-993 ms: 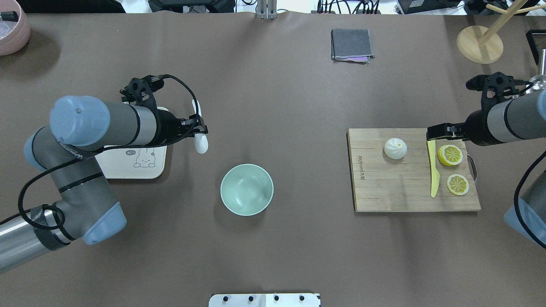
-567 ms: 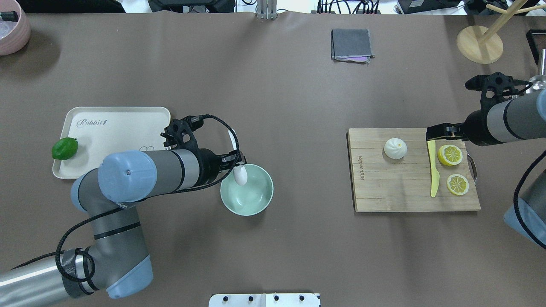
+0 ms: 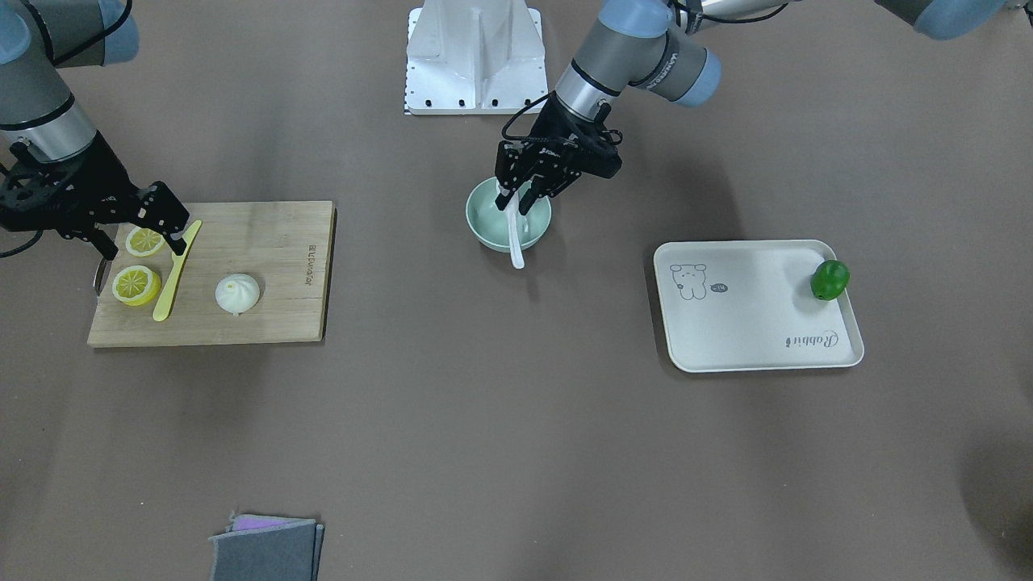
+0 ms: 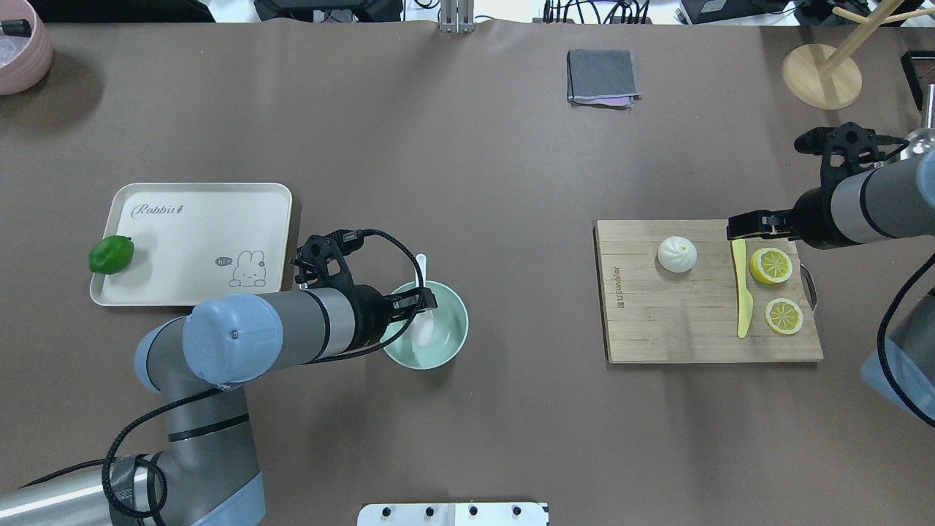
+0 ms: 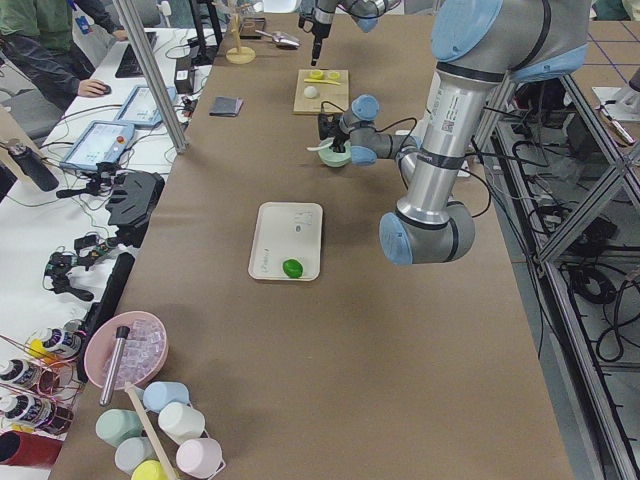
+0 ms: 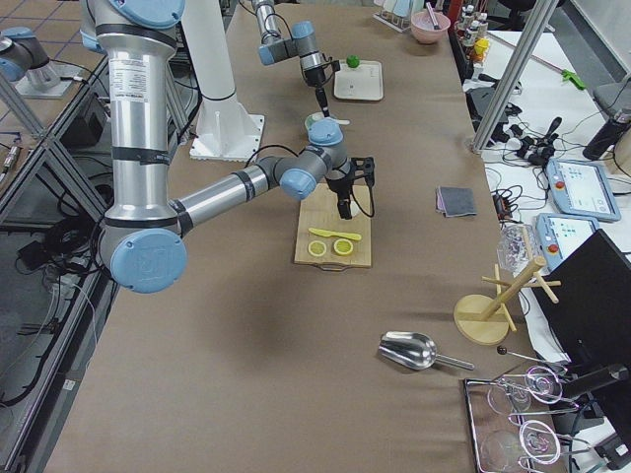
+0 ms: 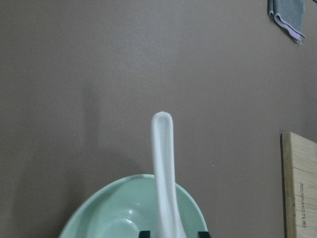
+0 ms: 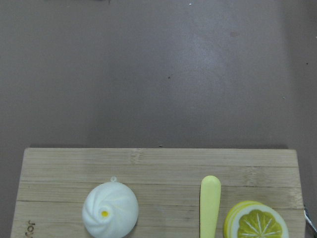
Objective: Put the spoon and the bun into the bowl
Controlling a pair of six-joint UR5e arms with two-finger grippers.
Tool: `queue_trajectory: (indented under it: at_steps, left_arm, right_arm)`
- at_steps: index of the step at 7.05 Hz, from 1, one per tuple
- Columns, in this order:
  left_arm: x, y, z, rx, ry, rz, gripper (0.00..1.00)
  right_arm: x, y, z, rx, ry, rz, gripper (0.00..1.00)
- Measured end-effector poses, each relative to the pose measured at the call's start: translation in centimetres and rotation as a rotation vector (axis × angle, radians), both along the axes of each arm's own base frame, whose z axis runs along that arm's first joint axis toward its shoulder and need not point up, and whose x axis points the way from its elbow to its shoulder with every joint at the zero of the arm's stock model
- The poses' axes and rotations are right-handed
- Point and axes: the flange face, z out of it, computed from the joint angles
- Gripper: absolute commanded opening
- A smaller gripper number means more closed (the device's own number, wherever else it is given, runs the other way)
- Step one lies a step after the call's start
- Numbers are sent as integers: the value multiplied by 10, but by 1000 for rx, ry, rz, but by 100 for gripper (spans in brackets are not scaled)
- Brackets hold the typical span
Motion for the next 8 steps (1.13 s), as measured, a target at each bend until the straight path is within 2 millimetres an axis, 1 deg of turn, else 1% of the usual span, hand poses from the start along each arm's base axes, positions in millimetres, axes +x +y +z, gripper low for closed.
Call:
queue_trajectory:
  at_steps: [1,2,3,4,5,6,7,8]
  left_arm:
    - [0,1,1,4,-2,1,98]
    - [-5,0,0,11,-1,0,98]
    - [-20,1,3,34,-16,6,98]
    - [-46,-4,13,62,-69,27,98]
    - [-84,-26,27,70,-158,57,99]
    - [-132,-59,50,76,-254,86,99]
    - [-192,-90,87,119,-356,133,99]
    - [-257,-110,133,186,-444,197,99]
  right_arm:
    - [0,0,0,1,0,0,99]
    - [0,0,-1,1,-1,0,99]
    - [-1,-1,-2,3,-3,-1,99]
    - [-3,-2,-4,6,-5,-2,98]
    - [-5,-2,-4,5,-5,-2,98]
    - [-8,-3,-5,1,-2,4,98]
    - [-14,-3,-7,-3,1,15,99]
    - [-22,-2,-8,-1,7,20,99]
